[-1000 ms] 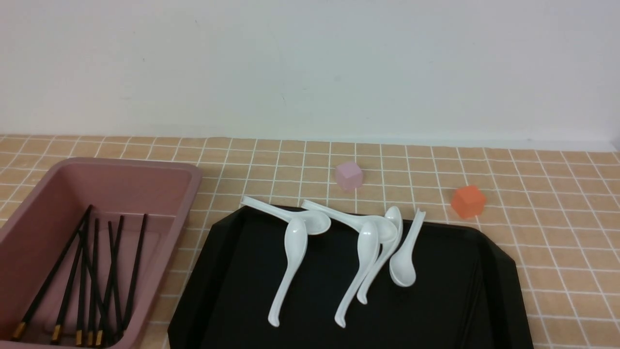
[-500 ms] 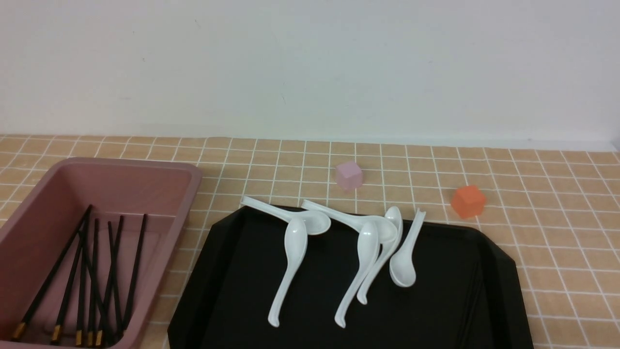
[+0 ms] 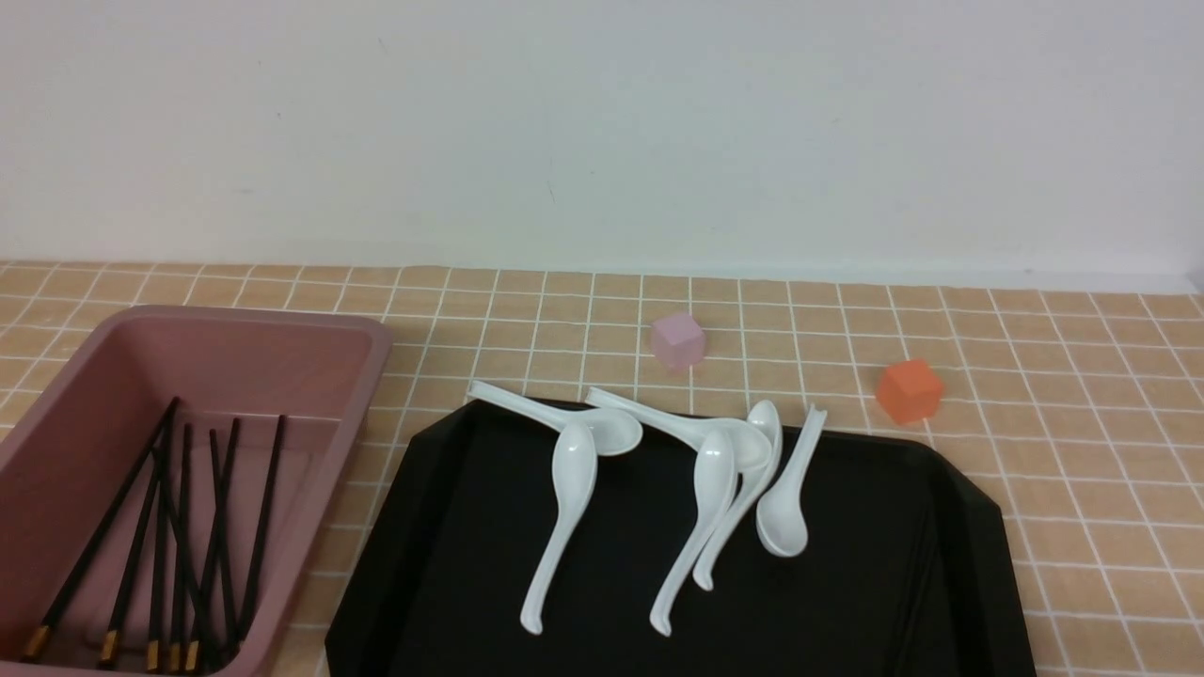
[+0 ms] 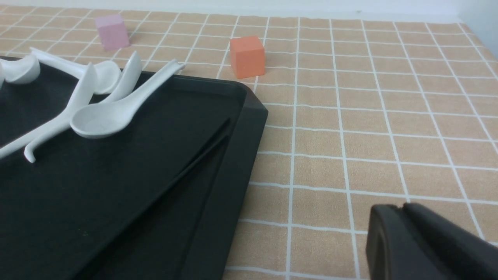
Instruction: On brown tablecloth take chopsticks from black tray and put them in box.
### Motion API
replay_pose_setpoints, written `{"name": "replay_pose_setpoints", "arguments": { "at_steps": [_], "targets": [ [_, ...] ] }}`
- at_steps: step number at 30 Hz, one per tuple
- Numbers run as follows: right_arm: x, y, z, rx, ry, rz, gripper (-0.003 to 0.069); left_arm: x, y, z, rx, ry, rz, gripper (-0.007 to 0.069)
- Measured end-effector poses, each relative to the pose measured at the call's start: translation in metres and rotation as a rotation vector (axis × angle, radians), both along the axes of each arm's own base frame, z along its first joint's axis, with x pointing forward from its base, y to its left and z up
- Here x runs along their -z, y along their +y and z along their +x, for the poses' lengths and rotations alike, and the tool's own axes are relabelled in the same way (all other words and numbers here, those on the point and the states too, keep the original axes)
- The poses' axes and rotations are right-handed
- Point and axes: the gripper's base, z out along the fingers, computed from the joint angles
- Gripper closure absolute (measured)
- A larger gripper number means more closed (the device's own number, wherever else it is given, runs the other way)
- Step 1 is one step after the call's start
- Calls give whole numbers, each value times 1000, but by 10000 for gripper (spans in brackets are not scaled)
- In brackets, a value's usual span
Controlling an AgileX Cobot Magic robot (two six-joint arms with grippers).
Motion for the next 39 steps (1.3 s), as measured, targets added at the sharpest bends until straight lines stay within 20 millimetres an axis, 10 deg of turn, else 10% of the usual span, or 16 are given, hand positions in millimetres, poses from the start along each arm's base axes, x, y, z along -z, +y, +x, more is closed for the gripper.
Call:
{"name": "replay_pose_setpoints", "arguments": {
  "at_steps": [39],
  "targets": [
    [0,0,0,0,0,0,550,0,0,0,0,0,0,386]
  ]
}}
